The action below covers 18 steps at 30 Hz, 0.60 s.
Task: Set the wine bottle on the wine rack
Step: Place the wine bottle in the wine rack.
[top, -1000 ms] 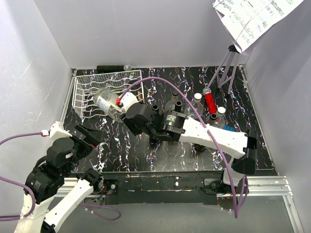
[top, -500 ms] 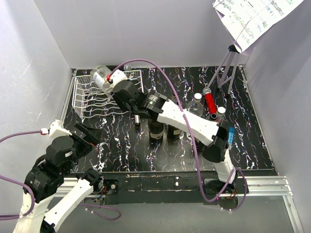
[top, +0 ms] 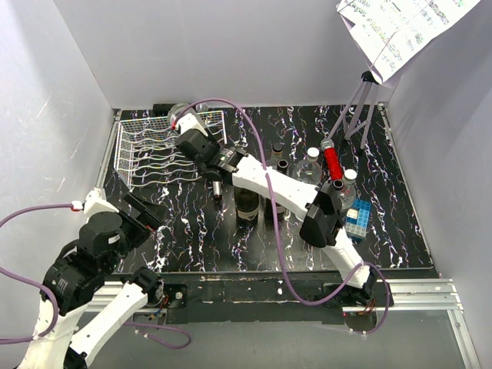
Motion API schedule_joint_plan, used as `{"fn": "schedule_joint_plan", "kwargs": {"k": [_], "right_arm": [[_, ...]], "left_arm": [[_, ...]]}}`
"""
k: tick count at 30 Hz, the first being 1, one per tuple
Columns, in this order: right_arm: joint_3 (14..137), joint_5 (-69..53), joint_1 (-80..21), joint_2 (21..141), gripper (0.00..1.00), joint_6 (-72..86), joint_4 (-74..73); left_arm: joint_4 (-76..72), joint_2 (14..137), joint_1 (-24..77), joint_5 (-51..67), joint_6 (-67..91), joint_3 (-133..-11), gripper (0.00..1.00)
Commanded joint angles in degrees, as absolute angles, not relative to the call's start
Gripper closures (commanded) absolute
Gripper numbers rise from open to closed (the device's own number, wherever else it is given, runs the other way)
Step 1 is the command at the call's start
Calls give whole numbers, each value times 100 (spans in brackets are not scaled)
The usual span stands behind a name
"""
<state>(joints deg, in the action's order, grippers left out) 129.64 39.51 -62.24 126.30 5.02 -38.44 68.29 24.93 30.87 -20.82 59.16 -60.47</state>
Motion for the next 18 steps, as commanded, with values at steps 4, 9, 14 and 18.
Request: {"fn": "schedule_joint_plan", "kwargs": {"k": [4, 9, 14, 18], "right_arm": [[13816, 5150, -6302, 12603, 99, 545, -1592], [13887, 5361, -6310, 12832, 99, 624, -1380], [13887, 5633, -6267, 12964, 99, 799, -1301], [13817, 5739, -6170, 13043, 99, 1080, -1414]], "left_arm": [[7093, 2417, 3076, -1978, 6029, -5862, 2], [7189, 2338, 3076, -1864, 6047, -5827, 2], [7181, 2373, 3076, -1802, 5994, -5845, 2], [7119, 2390, 3076, -1775, 5924, -5836, 2]]}}
